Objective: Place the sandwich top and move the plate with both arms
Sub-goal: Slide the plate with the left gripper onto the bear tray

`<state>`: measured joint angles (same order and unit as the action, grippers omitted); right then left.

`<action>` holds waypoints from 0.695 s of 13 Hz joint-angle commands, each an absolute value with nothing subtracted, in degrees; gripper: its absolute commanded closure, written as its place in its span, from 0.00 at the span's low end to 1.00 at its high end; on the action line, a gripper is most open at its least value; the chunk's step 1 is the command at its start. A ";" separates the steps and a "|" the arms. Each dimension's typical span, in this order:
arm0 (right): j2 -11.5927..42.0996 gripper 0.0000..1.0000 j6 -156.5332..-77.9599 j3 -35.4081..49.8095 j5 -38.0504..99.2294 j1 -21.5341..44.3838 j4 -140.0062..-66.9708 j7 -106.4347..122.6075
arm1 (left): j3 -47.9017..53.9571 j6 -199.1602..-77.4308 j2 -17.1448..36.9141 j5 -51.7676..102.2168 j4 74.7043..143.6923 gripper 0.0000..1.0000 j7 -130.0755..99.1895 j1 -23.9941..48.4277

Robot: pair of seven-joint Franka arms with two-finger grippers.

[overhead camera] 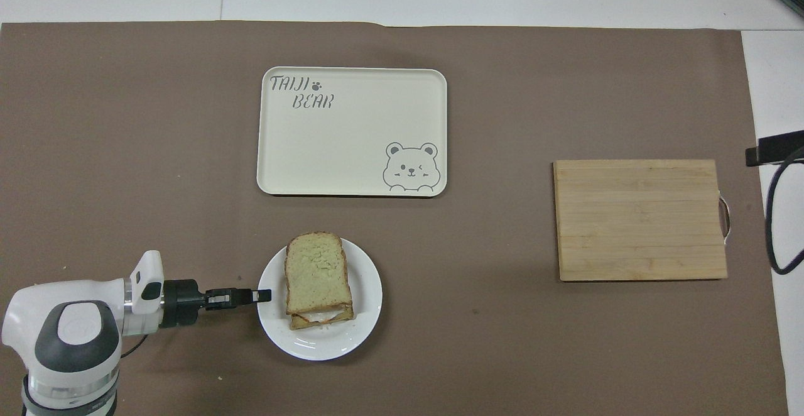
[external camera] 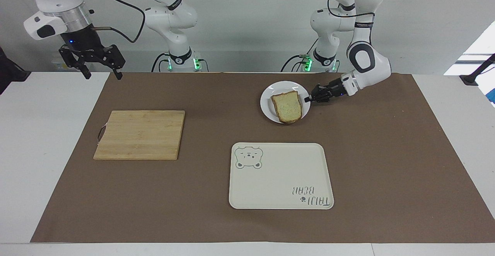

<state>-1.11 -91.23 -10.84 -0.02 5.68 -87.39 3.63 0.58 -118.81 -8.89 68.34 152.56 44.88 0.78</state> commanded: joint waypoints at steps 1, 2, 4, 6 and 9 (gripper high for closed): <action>-0.71 0.00 -90.53 -10.55 -5.60 8.95 -86.40 4.49 | 0.53 -115.93 -8.27 70.74 146.71 1.00 43.59 -0.44; -0.70 0.00 -90.35 -10.55 -5.10 9.57 -86.22 4.31 | 0.53 -116.10 -6.26 72.58 144.25 1.00 43.59 0.26; -1.23 0.00 -89.66 -10.46 -5.01 9.67 -86.75 3.17 | 0.70 -117.24 -1.70 73.47 137.15 1.00 41.33 1.57; -2.19 0.00 -88.07 -10.37 -3.44 9.67 -88.14 1.15 | 0.79 -119.78 4.80 73.39 126.44 1.00 34.49 4.20; -2.03 0.00 -86.24 -10.55 -2.55 8.44 -87.81 0.35 | 1.40 -127.77 12.72 72.51 114.20 1.00 30.76 6.41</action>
<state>-1.41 -87.58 -10.79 -3.65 9.82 -87.52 1.26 1.51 -124.89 6.69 72.21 122.09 32.44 5.25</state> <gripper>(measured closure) 0.000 0.952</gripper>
